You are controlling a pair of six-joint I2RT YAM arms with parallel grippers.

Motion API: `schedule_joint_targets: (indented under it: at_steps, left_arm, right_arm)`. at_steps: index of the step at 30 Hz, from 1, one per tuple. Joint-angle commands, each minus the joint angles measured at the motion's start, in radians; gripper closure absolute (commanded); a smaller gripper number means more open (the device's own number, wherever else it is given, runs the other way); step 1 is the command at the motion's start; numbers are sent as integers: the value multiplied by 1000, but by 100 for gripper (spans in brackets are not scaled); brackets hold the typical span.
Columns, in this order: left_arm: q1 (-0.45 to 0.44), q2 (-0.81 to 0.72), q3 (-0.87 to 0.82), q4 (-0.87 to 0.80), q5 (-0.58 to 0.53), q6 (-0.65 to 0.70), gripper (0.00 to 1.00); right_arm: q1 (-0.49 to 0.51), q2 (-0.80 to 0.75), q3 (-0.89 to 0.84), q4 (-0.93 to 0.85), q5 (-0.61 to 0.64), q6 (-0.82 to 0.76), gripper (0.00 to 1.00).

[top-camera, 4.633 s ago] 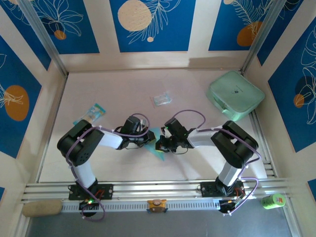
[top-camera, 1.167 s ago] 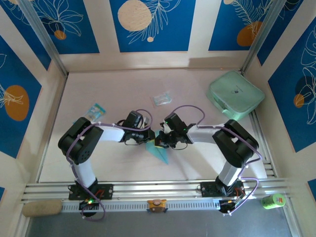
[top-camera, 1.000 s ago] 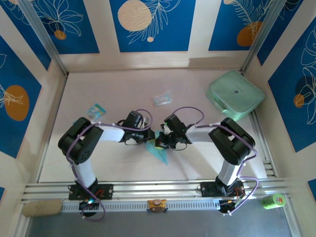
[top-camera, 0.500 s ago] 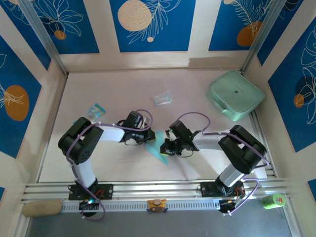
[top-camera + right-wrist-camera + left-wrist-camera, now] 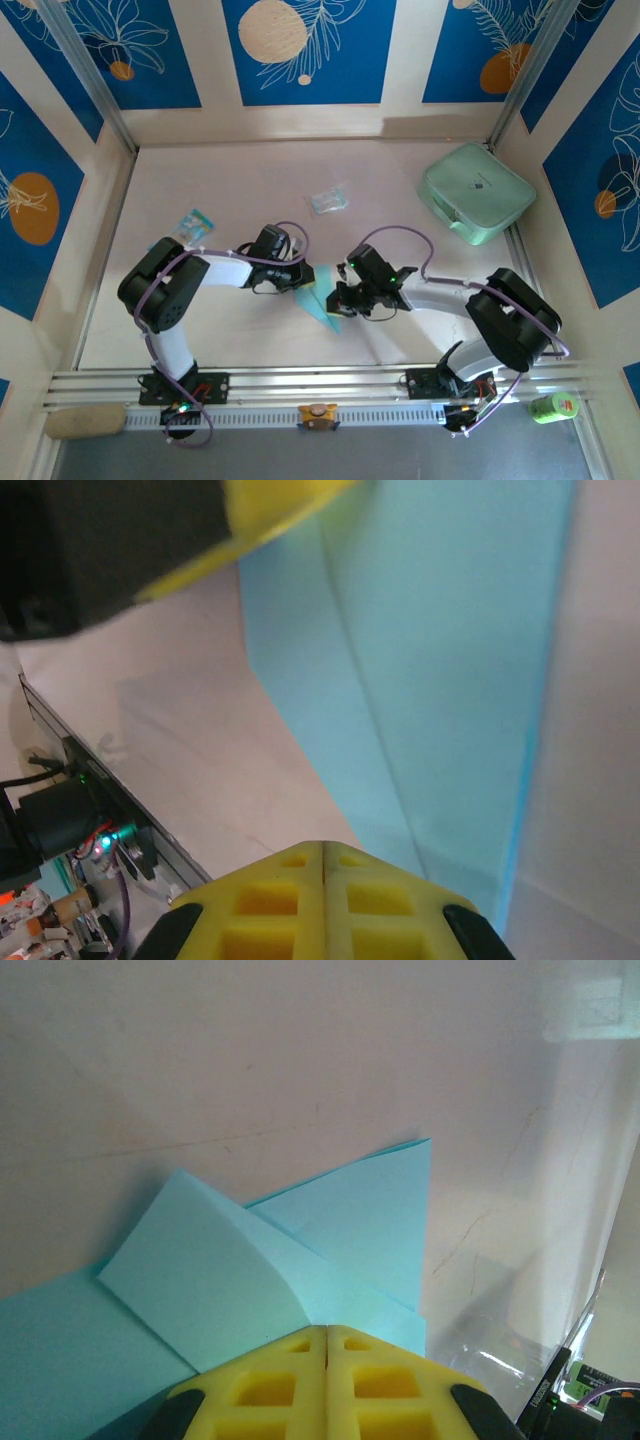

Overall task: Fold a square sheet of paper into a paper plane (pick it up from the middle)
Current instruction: Fourth fold the wing at the center of the table.

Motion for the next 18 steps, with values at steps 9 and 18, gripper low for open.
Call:
schedule_joint_targets:
  at_steps: [9,18]
  left_arm:
    - [11,28,-21,-22,-39,0,95]
    - [16,39,-20,-9,-38,-8,96]
  right_arm:
    - [3,147,-30,91,-53,28,97]
    - [45,-85,-263,40,-21,70,96]
